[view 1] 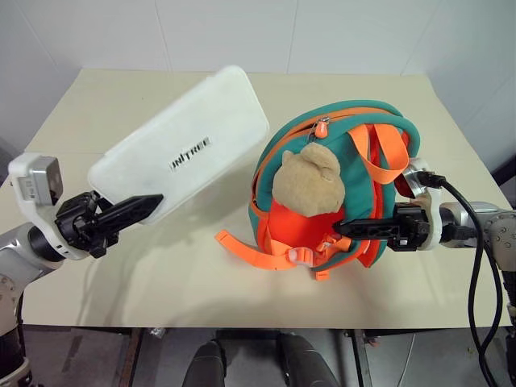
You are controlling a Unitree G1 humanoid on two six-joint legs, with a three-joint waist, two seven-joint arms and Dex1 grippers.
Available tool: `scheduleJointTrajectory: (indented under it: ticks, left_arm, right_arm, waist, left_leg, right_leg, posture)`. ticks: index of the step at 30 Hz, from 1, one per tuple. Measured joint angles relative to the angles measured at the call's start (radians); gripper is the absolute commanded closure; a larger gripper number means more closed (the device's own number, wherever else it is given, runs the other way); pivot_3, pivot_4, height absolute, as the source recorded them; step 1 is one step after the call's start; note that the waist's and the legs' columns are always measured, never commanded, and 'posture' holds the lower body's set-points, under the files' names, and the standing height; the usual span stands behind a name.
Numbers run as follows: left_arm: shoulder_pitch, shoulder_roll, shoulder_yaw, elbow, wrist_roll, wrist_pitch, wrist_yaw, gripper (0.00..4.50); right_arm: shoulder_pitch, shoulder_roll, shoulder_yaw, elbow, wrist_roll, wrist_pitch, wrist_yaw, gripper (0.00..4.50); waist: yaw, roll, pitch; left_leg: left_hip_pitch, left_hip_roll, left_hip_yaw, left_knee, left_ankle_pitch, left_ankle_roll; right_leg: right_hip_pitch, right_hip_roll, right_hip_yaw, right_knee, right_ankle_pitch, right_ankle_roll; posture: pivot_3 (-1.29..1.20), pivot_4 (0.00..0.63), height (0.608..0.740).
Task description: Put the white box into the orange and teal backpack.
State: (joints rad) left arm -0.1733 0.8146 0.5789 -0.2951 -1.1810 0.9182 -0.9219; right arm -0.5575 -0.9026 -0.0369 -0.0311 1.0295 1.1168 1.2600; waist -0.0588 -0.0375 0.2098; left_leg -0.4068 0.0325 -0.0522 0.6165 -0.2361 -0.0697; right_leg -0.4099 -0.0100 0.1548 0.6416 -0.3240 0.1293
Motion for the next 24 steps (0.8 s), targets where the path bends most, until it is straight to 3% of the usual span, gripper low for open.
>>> scheduleJointTrajectory:
  ticks: [4, 18, 24]
  left_arm:
    - [-0.021, 0.060, -0.061, 0.040, 0.058, -0.027, -0.071, 3.09]
    - [-0.166, 0.065, -0.276, 0.238, 0.315, -0.238, -0.275, 3.09]
    - [-0.281, 0.125, -0.398, 0.358, 0.469, -0.360, -0.418, 3.09]
  right_arm:
    - [0.000, 0.015, 0.000, -0.002, -0.018, -0.001, 0.005, 4.28]
    - [0.070, 0.023, -0.041, -0.054, -0.014, 0.019, -0.006, 4.28]
    - [0.093, 0.018, -0.052, -0.084, -0.014, 0.022, -0.008, 4.28]
  waist:
    - [0.000, 0.000, 0.000]
    - [0.003, 0.000, 0.000]
    - [0.004, 0.000, 0.000]
  left_leg:
    - [0.000, 0.000, 0.001, 0.000, 0.000, 0.000]
    - [0.000, 0.000, 0.001, 0.000, 0.000, 0.000]
    - [0.000, 0.000, 0.001, 0.000, 0.000, 0.000]
  right_leg:
    - [0.000, 0.000, 0.000, -0.001, 0.000, 0.000]
    - [0.000, 0.000, 0.000, -0.001, 0.000, 0.000]
    - [0.000, 0.000, 0.000, -0.001, 0.000, 0.000]
  posture:
    - [0.00, 0.150, 0.740]
    - [0.00, 0.150, 0.740]
    - [0.00, 0.150, 0.740]
